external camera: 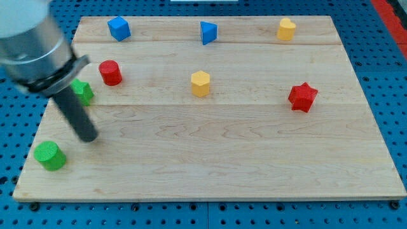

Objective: Nudge the red circle a bit up

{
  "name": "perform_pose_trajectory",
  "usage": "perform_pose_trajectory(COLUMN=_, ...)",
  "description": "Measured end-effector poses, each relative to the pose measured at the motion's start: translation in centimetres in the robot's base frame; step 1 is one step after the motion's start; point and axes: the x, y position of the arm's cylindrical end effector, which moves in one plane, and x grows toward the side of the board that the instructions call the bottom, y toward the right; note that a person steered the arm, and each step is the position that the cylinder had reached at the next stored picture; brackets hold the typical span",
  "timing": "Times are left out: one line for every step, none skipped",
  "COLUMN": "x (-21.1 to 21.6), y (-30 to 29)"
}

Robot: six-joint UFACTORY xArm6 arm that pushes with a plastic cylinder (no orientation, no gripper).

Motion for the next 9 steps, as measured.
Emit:
perform_pose_trajectory(x=-4.1, y=4.4)
perform_pose_trajectory(x=-6.5, y=6.2)
perform_pose_trajectory(x=-8.8, y=7.7)
perform_pose_trajectory(x=-10.8, y=9.0)
perform_pose_trajectory(x=-11.6, y=9.8)
perform_pose_trajectory(x=-11.6, y=9.8)
perform_pose_trajectory(x=-11.6, y=10.0)
perform_pose_trajectory(x=-11.6, y=10.1)
perform_pose_trajectory(x=-13.7, y=11.6)
